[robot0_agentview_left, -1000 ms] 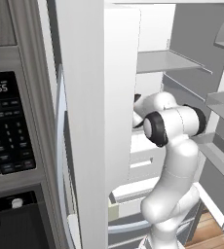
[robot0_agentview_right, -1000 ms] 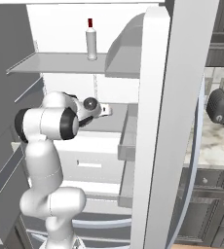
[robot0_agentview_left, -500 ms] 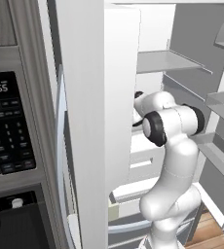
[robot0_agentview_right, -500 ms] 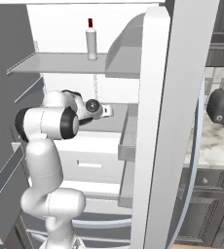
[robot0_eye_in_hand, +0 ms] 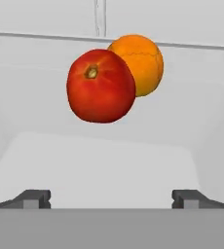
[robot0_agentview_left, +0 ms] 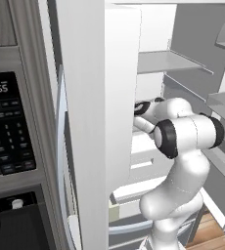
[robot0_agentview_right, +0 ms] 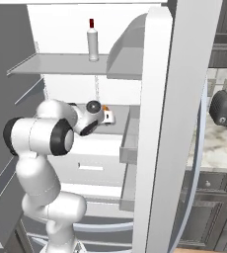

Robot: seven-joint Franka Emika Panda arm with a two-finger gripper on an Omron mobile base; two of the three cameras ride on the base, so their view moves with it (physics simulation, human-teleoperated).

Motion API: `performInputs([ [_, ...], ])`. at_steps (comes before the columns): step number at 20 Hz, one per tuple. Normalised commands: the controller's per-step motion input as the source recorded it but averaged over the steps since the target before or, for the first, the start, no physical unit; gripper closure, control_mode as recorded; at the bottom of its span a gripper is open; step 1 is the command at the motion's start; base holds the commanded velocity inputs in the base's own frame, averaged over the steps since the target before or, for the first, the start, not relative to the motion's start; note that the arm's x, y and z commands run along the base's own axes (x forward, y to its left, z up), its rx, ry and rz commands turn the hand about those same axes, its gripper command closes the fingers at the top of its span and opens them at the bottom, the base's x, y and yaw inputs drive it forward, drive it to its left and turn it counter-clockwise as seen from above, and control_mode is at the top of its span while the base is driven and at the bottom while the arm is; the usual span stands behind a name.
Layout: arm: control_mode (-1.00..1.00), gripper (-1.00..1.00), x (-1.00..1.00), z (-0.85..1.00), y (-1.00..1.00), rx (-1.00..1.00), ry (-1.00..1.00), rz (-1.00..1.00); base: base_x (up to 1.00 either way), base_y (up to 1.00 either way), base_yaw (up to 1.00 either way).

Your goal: Place the liquor on the top shelf of the fridge to keep it out of children's reach, and place the orange and tomato on lower shelves for easy access.

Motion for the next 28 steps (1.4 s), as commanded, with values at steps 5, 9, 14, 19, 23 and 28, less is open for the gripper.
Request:
performInputs([
  [5, -1.00, -1.00, -0.82, 0.63, -0.01, 0.00, 0.30, 0.00, 0.00, 0.00, 0.00],
  [9, -1.00, -1.00, -0.84, 0.82, 0.00, 0.00, 0.21, 0.00, 0.00, 0.00, 0.00],
  [14, -1.00, -1.00, -1.00, 0.32, -0.01, 0.00, 0.05, 0.00, 0.00, 0.00, 0.00],
  [19, -1.00, -1.00, -1.00, 0.00, 0.00, 0.00, -0.12, 0.02, 0.00, 0.00, 0.00],
  [23, -1.00, -1.00, -0.97, 0.00, 0.00, 0.00, -0.18, 0.01, 0.00, 0.00, 0.00],
  [28, -1.00, -1.00, -0.96, 0.14, 0.00, 0.00, -0.09, 0.00, 0.00, 0.00, 0.00],
])
